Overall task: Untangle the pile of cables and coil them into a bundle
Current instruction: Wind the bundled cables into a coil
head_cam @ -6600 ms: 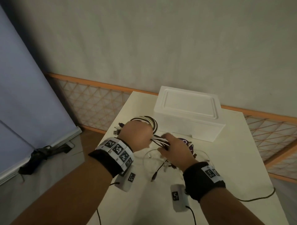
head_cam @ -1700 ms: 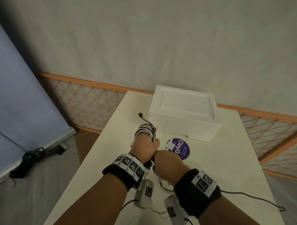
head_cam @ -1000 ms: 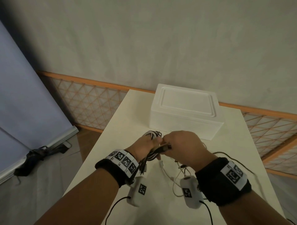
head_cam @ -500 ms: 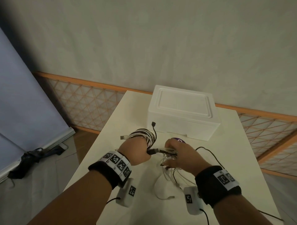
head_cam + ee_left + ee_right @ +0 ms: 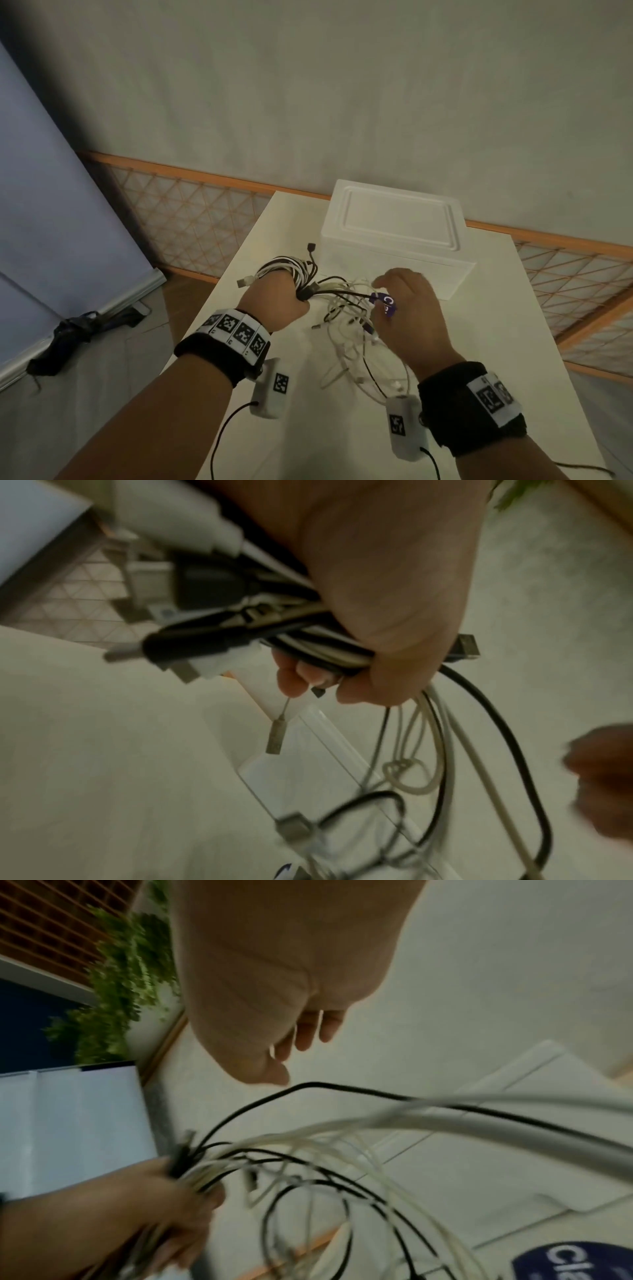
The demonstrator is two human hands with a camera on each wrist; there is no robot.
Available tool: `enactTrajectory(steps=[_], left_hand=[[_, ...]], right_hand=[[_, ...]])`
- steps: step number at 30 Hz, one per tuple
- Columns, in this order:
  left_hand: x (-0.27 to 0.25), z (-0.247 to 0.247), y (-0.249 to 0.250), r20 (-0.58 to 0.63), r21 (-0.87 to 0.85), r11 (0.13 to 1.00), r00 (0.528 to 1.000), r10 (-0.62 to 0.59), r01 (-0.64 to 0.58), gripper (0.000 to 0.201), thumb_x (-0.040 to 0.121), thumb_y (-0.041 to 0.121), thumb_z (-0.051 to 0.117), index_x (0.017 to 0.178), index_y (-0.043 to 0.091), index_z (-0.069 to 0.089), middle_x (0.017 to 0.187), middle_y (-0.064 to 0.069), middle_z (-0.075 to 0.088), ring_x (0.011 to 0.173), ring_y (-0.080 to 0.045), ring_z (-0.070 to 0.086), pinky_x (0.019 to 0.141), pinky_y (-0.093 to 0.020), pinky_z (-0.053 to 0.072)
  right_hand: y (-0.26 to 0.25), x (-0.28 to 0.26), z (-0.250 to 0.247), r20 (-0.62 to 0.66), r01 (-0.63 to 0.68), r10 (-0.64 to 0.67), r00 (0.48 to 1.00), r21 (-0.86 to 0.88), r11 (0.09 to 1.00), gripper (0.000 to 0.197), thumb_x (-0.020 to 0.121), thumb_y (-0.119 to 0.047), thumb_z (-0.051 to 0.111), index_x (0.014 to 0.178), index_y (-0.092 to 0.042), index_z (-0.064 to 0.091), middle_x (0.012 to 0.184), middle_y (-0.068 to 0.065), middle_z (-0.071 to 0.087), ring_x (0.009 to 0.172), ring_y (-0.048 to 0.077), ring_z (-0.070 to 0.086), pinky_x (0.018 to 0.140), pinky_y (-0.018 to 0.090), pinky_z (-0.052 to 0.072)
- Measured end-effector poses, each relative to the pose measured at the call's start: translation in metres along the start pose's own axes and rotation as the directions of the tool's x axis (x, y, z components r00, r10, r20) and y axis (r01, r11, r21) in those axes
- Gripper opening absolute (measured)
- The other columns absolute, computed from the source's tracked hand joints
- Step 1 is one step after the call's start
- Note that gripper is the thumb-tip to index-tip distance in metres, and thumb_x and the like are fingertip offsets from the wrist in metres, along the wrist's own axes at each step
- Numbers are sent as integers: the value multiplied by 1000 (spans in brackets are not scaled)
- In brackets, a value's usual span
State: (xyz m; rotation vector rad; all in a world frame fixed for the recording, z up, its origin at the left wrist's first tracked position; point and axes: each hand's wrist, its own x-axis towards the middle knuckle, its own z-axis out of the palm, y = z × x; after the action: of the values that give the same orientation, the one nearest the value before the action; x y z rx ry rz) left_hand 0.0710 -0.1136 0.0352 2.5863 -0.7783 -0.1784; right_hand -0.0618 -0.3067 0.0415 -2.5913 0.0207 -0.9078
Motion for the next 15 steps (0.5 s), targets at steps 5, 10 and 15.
enactTrajectory(steps=[5,10,15], left_hand=[[-4,-8,17,-29,-126,991,999,33,-37,19,71,24,66,71,12,52,69,-5,55,68,-22,56,61,-35,50],[-10,-17,21,-13,-172,983,998,59,-61,28,69,26,64,62,17,39,62,-2,43,58,-21,46,53,-32,40],[-7,-32,-2,-28,-52,998,999,-31,29,22,70,25,66,68,20,44,66,2,47,65,-18,50,57,-28,43]], right_hand=[[-34,-9,25,330,-292,200,923,259,921,28,99,-27,43,120,-22,59,106,-6,66,100,8,58,86,20,43],[-13,-15,45,669,-616,343,659,219,756,48,96,-55,33,124,-27,59,114,-2,65,103,15,61,89,28,44],[14,-25,41,778,-411,384,497,-179,894,40,94,-11,45,134,-16,46,132,9,54,117,30,55,95,40,48]])
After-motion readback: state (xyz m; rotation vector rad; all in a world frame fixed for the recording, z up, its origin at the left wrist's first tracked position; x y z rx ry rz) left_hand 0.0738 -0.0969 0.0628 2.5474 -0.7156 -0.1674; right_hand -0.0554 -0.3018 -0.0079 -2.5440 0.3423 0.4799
